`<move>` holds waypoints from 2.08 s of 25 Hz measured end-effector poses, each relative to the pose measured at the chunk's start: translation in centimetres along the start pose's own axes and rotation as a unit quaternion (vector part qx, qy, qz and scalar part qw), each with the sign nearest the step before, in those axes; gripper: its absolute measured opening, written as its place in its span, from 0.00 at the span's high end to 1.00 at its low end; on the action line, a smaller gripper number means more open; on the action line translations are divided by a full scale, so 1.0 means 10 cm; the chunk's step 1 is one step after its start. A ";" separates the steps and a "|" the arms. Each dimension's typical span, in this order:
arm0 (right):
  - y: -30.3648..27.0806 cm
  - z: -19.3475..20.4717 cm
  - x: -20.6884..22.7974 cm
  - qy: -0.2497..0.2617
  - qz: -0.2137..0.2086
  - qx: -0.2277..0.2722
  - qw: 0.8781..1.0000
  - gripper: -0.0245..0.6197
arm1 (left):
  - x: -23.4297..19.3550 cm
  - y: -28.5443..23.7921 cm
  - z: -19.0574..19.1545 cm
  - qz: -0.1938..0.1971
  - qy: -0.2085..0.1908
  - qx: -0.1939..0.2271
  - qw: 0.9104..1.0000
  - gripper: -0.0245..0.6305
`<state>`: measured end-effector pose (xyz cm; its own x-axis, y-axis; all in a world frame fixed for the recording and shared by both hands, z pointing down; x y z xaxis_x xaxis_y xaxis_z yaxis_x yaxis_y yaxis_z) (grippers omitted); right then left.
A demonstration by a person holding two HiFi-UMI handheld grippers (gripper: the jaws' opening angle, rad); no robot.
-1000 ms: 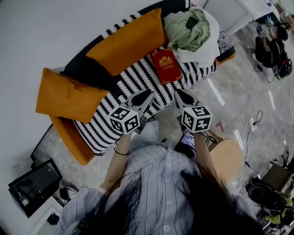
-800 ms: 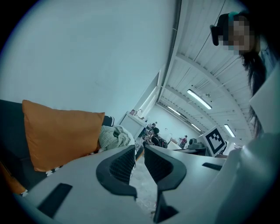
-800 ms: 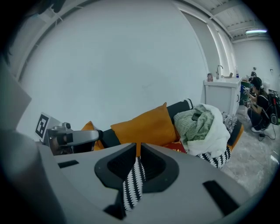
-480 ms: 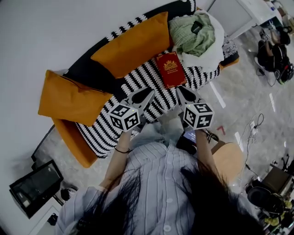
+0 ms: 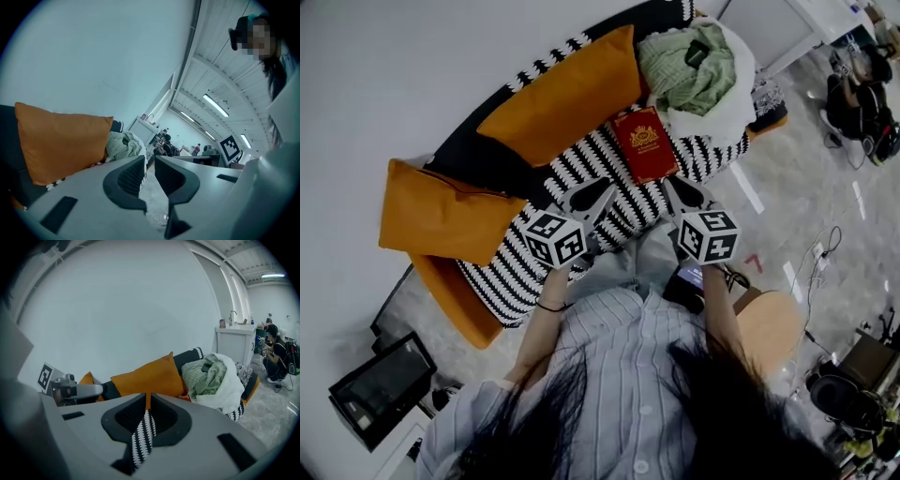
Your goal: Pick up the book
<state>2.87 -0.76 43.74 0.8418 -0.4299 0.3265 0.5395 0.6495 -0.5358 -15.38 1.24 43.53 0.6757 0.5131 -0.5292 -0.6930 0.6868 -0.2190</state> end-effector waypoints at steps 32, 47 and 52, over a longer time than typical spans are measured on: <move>-1.89 0.18 1.95 0.011 -0.007 -0.166 0.986 0.90 | -1.50 -1.86 0.62 -0.062 0.087 -0.151 0.983 0.76; -2.61 0.91 2.60 -0.013 -0.025 -0.241 0.970 0.89 | -2.29 -2.18 1.42 -0.089 0.140 -0.223 0.961 0.67; -2.77 1.10 2.73 -0.058 -0.039 -0.249 0.966 0.77 | -2.43 -2.30 1.73 -0.071 0.143 -0.270 0.950 0.64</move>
<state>11.10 -23.59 76.09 0.8108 -0.3740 0.4503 0.5499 0.2228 -0.8050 -11.53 -18.16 75.62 0.7296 0.2203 -0.6475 -0.6799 0.3353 -0.6521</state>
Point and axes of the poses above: the fingertips, and each gripper's own axes: y backward along the fingers, x to its right, z out of its underside, the point moved 5 cm from there along y, backward along the fingers, and after that the axes turned 3 degrees about -y, right-handed, at the moved point
